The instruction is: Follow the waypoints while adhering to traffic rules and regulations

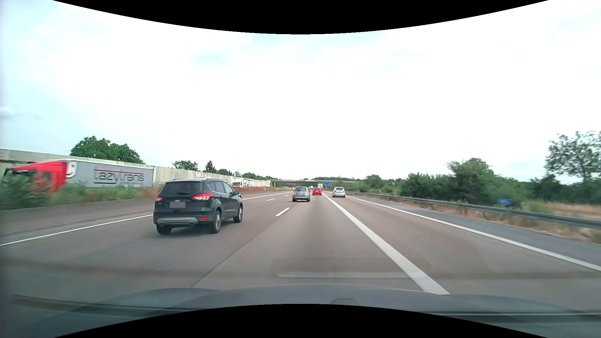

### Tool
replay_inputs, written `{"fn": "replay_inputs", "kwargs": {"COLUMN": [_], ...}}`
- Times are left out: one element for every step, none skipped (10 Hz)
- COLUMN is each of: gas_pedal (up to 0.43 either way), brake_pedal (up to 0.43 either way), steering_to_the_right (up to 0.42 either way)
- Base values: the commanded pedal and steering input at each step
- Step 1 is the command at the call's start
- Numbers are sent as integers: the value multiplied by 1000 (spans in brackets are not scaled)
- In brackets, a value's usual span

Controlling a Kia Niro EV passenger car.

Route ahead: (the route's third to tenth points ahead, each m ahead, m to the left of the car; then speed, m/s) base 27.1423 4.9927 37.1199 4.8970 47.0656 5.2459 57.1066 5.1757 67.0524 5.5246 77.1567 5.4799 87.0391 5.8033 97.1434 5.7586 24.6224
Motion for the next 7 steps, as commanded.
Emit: {"fn": "replay_inputs", "kwargs": {"gas_pedal": [98,98,98,98,98,98,98], "brake_pedal": [0,0,0,0,0,0,0], "steering_to_the_right": [-3,-3,-3,-3,-3,-3,-3]}}
